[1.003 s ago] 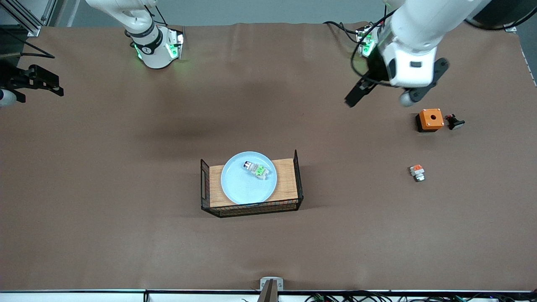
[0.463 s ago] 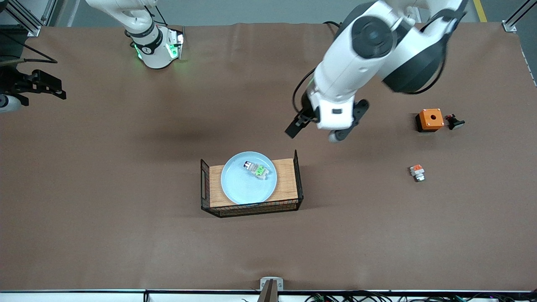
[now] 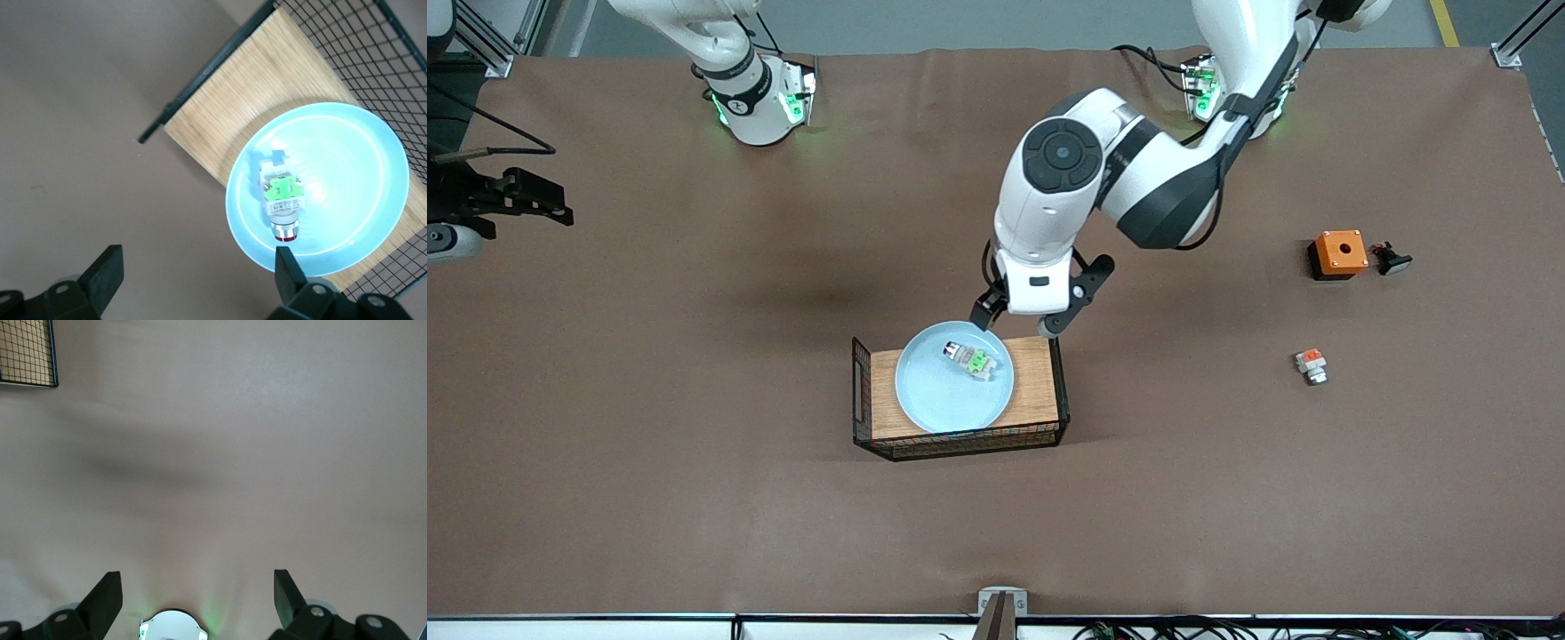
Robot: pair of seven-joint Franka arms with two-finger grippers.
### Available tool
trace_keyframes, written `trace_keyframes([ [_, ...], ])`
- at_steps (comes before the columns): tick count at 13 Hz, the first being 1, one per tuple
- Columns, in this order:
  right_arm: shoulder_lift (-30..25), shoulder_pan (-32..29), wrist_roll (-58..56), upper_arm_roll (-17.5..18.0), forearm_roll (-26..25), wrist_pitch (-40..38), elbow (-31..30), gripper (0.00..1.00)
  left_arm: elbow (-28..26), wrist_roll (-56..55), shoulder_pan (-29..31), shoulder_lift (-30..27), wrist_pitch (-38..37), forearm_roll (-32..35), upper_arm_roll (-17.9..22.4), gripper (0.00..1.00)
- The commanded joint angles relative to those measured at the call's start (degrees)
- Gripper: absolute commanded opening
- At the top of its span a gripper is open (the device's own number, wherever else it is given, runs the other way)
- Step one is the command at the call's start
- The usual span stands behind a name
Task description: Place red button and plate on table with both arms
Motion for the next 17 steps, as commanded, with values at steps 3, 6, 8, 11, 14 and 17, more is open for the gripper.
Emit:
trace_keyframes([
  [3,0.8,-0.5,0.1,0.1,4.6,-0.3,1.9,1.0,2.4,-0.5,-0.1,2.8,5.4,1.1,0.7,1.0],
  [6,0.8,-0.7,2.8,0.1,7.0,-0.8,1.5,1.0,3.5,-0.3,-0.2,5.0,8.7,1.1,0.7,1.0],
  [8,0.8,-0.3,12.1,0.2,8.3,-1.7,1.3,1.0,4.1,-0.1,-0.7,6.5,9.9,1.1,0.8,1.0],
  [11,0.7,-0.2,16.2,0.3,10.8,-2.9,1.2,1.0,4.6,0.0,-3.4,7.8,11.0,1.1,3.6,1.0],
  [14,0.7,0.1,22.9,0.4,11.4,-2.6,1.3,1.0,5.6,0.0,-4.4,9.5,12.7,1.1,4.7,1.0],
  [17,0.7,2.4,28.8,0.3,11.3,-2.3,1.4,1.0,6.6,0.0,-4.5,10.9,14.0,1.1,5.6,1.0],
])
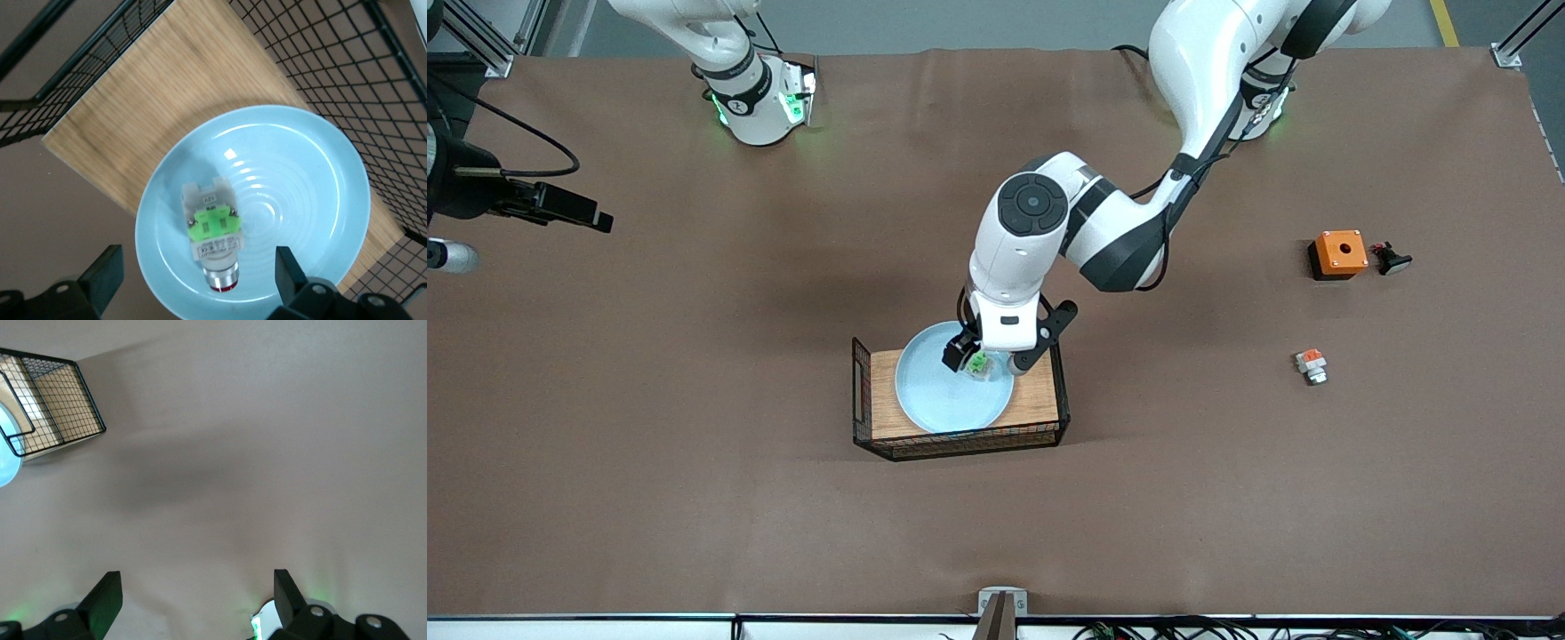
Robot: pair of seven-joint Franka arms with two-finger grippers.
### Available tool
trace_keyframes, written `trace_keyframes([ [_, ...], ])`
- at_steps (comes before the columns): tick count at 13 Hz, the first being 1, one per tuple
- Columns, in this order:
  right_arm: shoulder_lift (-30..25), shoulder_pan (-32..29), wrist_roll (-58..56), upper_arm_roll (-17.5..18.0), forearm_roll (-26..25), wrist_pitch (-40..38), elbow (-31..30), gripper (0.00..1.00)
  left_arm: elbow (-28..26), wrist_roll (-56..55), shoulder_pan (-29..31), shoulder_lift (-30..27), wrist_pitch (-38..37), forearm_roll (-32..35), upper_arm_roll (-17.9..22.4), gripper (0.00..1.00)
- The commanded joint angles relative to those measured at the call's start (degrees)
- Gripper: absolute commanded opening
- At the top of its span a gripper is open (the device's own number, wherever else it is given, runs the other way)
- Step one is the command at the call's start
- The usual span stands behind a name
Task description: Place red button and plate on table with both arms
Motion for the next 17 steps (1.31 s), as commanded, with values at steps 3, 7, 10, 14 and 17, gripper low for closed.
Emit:
trace_keyframes([
  [3,0.4,1.5,3.5,0.0,0.8,-0.2,1.0,1.0,3.3,-0.2,-0.9,2.8,2.2,1.1,1.2,1.0],
  [7,3.2,1.4,3.5,-0.1,0.8,-0.1,1.3,1.0,3.4,-0.1,-1.6,3.9,3.2,1.1,2.3,1.0],
  [10,3.3,-0.1,2.9,-0.3,5.8,1.1,1.3,1.0,3.5,-0.2,-2.5,4.4,4.0,1.1,3.2,1.0],
  [14,3.3,0.8,3.5,-0.2,5.9,1.2,1.3,1.0,4.1,-0.1,-2.5,4.8,4.1,1.1,3.2,0.98],
  [17,3.3,2.1,4.5,-0.1,5.9,1.2,1.3,1.0,4.1,-0.1,-2.6,4.9,4.6,1.1,3.3,0.92],
])
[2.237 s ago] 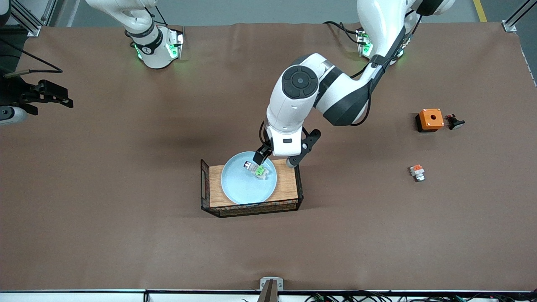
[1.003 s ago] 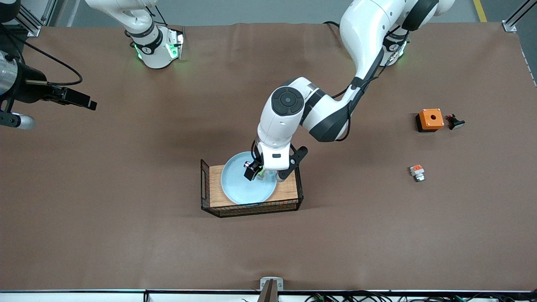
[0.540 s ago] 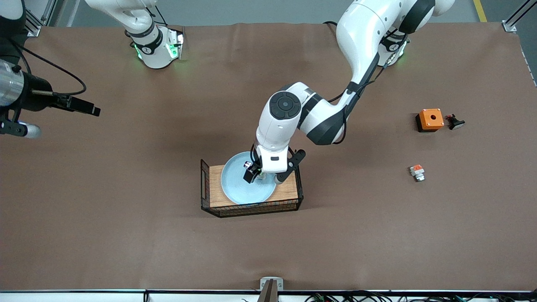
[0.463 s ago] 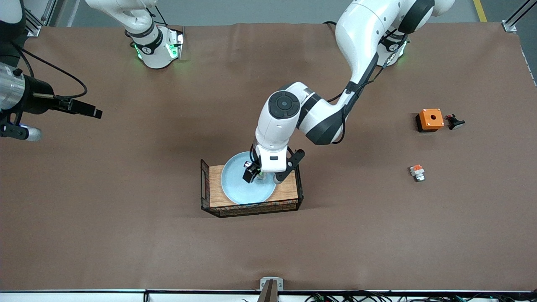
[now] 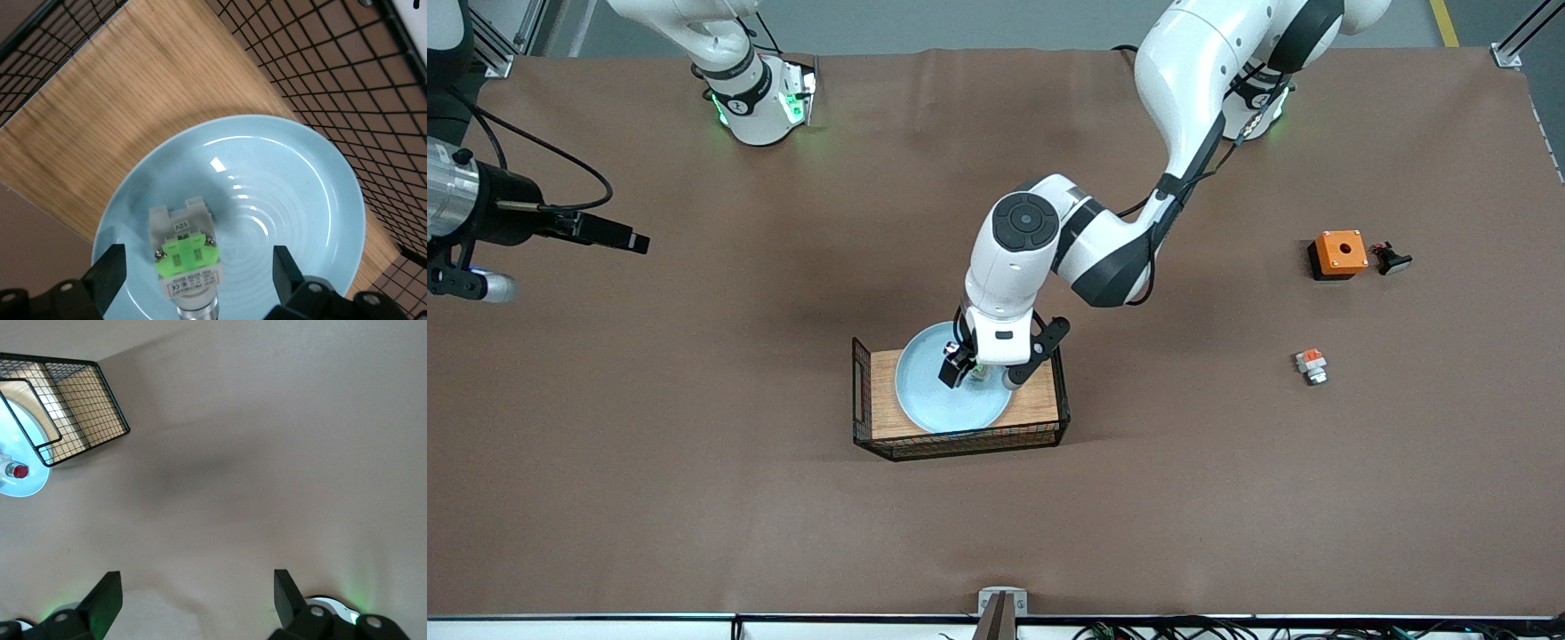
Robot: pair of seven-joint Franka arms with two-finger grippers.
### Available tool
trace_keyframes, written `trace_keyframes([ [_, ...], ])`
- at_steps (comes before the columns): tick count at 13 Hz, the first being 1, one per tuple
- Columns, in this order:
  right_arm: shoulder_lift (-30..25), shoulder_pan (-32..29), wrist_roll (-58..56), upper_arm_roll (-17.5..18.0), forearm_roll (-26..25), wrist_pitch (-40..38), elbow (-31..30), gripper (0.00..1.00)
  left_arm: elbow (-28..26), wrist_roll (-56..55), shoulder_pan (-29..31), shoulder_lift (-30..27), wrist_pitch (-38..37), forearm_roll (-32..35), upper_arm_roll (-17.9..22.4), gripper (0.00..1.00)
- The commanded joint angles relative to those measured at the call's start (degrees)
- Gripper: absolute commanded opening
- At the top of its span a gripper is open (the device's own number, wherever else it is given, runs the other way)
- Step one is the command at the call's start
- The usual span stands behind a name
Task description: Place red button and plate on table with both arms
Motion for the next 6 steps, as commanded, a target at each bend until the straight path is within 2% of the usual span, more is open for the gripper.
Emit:
trace_keyframes([
  [1,0.1,1.2,4.8,0.2,1.2,-0.2,0.9,1.0,2.2,-0.2,-1.1,1.3,0.3,1.1,1.0,0.89],
  [6,0.1,8.5,22.0,0.2,0.8,4.6,0.8,1.0,2.5,-0.2,-1.2,1.5,0.4,1.1,1.1,0.7],
])
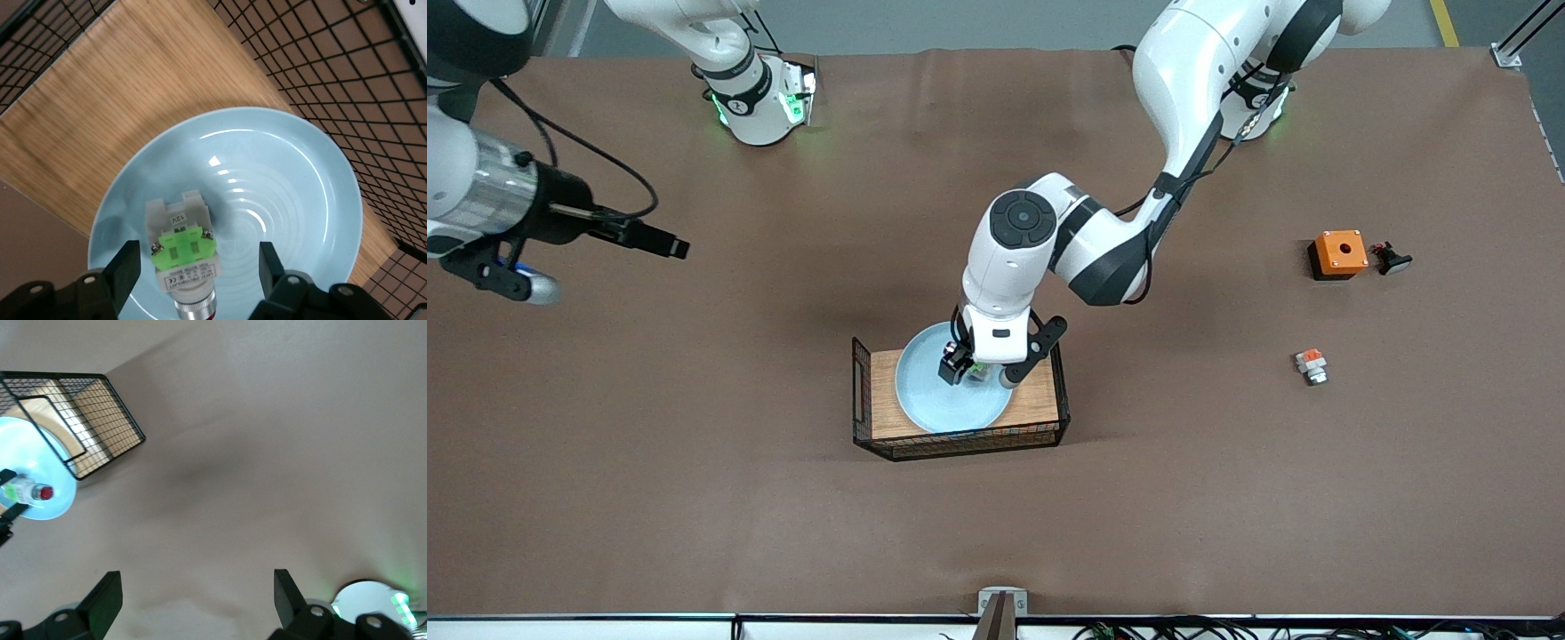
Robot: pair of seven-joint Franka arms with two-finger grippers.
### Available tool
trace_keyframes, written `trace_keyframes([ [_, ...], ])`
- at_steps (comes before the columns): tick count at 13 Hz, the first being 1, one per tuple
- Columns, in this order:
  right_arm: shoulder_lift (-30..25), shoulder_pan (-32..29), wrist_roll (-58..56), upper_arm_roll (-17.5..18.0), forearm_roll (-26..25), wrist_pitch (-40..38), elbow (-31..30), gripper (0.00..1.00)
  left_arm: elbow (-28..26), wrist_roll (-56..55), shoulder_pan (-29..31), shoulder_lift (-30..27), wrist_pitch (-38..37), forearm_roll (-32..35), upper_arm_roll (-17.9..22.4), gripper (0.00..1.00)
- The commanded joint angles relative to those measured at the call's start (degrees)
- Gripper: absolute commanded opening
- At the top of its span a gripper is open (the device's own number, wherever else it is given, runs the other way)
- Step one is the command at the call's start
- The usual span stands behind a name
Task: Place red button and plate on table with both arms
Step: 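Lift the red button with the left gripper while the right gripper approaches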
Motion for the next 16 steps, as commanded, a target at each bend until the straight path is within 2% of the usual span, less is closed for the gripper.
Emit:
trace_keyframes([
  [1,0.2,3.0,8.0,-0.3,0.7,2.7,0.5,1.0,2.4,-0.1,-0.9,1.5,0.1,1.1,1.0,0.64],
  [4,1.2,6.6,17.8,-0.3,0.6,5.9,0.5,1.0,2.4,0.0,-0.9,1.5,0.1,1.1,1.0,0.48],
  [7,2.5,9.3,26.9,-0.3,1.0,9.1,0.4,1.0,2.4,0.5,-0.9,1.5,0.2,1.1,1.0,0.38],
  [8,3.1,10.0,31.5,-0.3,1.1,10.7,0.4,1.0,2.4,0.6,-0.8,1.5,0.1,1.1,1.0,0.3],
  [10,3.9,11.2,38.6,-0.2,1.3,12.6,0.5,1.0,2.4,1.0,-0.8,1.5,0.1,1.1,1.0,0.07],
  [11,4.0,11.8,39.6,-0.2,1.3,13.0,0.5,1.0,2.4,1.3,-0.8,1.5,0.1,1.1,1.0,0.0],
  [16,4.7,13.9,44.7,-0.3,1.2,14.9,-0.3,1.0,2.4,1.3,-0.6,0.5,-1.2,1.0,0.9,0.0],
])
